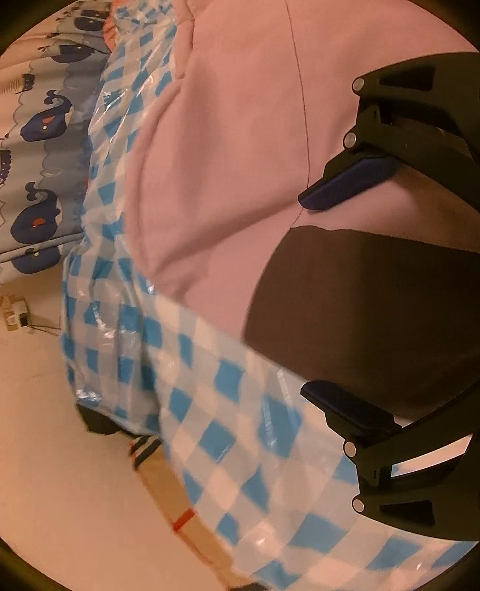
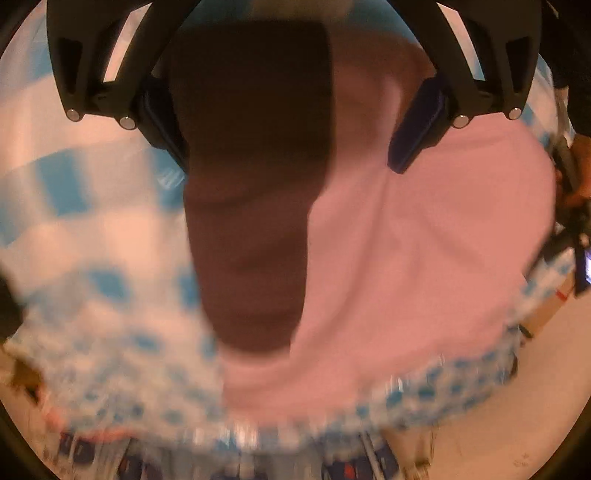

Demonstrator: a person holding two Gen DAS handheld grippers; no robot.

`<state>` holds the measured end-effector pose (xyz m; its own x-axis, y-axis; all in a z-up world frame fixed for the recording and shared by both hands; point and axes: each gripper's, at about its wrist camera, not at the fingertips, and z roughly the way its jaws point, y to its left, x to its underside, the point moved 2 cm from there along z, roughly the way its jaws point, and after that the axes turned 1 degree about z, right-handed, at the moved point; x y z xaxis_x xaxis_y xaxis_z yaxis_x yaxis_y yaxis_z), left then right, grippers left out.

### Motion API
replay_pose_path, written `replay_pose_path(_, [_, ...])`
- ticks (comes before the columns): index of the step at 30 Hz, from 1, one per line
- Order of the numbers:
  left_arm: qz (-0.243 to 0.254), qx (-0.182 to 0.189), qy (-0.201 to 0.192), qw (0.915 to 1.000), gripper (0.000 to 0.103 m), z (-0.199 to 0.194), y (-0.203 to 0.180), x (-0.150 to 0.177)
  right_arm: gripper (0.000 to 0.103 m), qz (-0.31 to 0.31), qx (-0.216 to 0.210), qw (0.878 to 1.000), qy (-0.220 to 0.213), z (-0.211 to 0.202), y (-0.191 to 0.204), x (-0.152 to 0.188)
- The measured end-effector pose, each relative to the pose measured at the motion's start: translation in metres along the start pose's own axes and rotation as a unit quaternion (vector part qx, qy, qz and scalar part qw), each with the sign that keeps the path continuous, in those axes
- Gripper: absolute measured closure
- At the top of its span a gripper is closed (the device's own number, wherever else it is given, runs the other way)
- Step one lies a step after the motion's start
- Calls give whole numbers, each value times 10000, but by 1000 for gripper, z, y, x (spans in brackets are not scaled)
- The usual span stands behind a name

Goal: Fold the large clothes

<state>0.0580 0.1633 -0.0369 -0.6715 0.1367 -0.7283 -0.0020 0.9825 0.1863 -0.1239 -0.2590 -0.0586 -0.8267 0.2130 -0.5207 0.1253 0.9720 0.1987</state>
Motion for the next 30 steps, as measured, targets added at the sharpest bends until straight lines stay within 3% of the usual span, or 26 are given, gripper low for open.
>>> replay_pose_path(3, [-106, 20, -4, 9999, 13, -17, 6, 5, 6, 226, -18, 9996, 154, -13, -2, -8])
replay_pose_path(8, [72, 41, 64, 9999, 13, -27, 6, 34, 6, 256, 112, 9965, -792, -59, 1, 3])
replay_pose_path(10, [69, 55, 73, 9999, 13, -31, 7, 35, 5, 273, 211, 9992, -192, -30, -5, 15])
replay_pose_path(13, [-273, 186, 104, 9994, 13, -49, 18, 39, 6, 456, 101, 9989, -97, -40, -12, 12])
replay_pose_path(16, [-516, 248, -179, 9982, 13, -75, 32, 51, 6, 209, 81, 9940, -1071, -89, 5, -9])
replay_pose_path(19, [-625, 84, -242, 9977, 13, -76, 41, 55, 6, -61, 149, 9898, -1413, -98, 26, -55])
replay_pose_path(22, [-911, 39, -213, 9956, 13, -72, 52, 55, 6, -342, 297, 9882, -1462, -72, 44, -114])
replay_pose_path(25, [-849, 153, 185, 9961, 13, -48, 48, 62, 6, -328, 609, 9916, -1089, -10, 40, -170])
replay_pose_path(27, [-632, 99, 159, 9978, 12, -40, 42, 65, 6, -164, 1108, 9913, -689, 45, 17, -194])
replay_pose_path(28, [-608, 138, 111, 9980, 11, -38, 41, 65, 5, 46, 1150, 9933, -113, 88, -4, -194])
replay_pose_path(29, [-657, 232, 59, 9976, 11, -37, 41, 64, 5, 488, 676, 9958, 382, 121, -25, -188])
replay_pose_path(30, [-705, 299, 43, 9971, 11, -35, 41, 61, 5, 853, 400, 9943, 505, 133, -37, -185])
